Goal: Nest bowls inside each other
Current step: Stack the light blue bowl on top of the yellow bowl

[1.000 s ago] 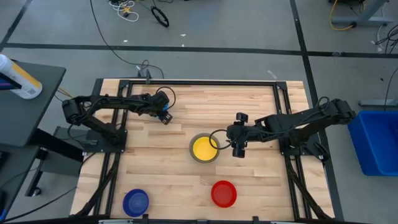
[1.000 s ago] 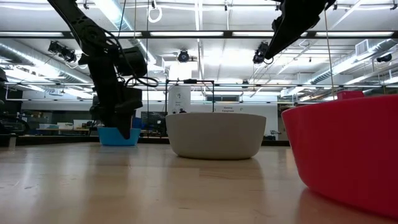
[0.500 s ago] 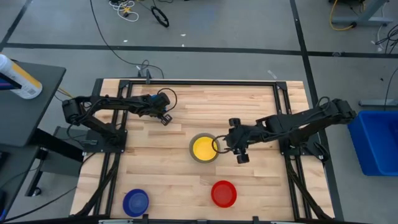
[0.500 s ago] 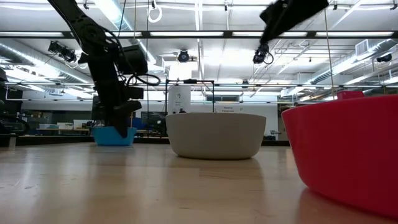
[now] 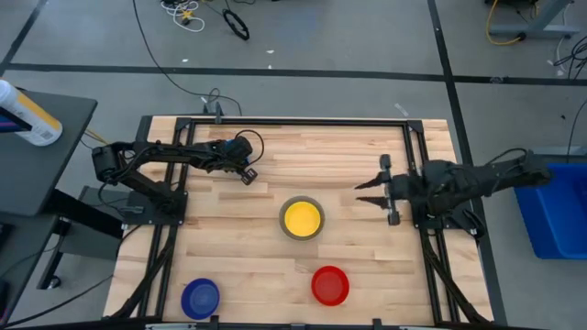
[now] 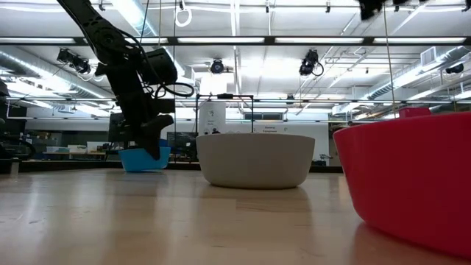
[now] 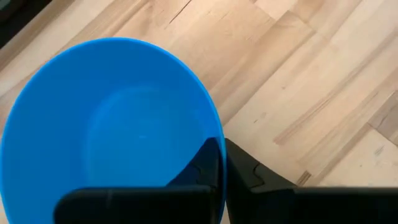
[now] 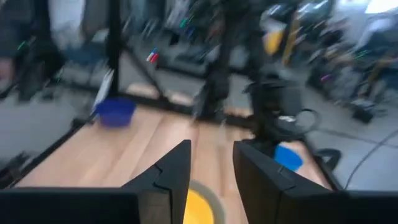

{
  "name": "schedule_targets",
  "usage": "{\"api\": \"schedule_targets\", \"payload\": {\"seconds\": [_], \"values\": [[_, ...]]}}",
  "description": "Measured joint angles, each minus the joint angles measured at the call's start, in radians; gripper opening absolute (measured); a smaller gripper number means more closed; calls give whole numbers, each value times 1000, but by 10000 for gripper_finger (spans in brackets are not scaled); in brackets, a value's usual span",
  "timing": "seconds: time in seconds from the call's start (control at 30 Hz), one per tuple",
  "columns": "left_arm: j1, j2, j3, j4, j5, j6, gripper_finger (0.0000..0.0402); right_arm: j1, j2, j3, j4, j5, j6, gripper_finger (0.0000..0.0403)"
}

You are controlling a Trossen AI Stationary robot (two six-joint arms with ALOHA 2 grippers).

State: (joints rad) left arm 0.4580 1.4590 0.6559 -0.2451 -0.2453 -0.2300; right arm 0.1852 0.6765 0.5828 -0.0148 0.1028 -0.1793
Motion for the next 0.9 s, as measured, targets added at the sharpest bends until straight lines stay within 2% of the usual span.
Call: {"api": "schedule_targets", "payload": {"seconds": [0.17,0.27,0.37,0.57,0.63,0.8,0.9], "values": [[0,0,0,0,1,0,6,-22,-164,-338,340,86,17,124],[0,0,0,0,3,0,6,-34,-209,-478,488,123,17,123],[0,0,0,6,12,7,6,-41,-238,-571,554,135,37,122],[0,0,0,21,13,18,6,-43,-249,-569,463,218,53,122],[0,0,0,30,15,18,6,-43,-249,-569,413,297,-8,123],[0,1,0,34,16,28,6,-43,-245,-570,276,536,162,123],[-16,1,0,39,-14,33,6,-43,-245,-570,236,593,181,125]]}}
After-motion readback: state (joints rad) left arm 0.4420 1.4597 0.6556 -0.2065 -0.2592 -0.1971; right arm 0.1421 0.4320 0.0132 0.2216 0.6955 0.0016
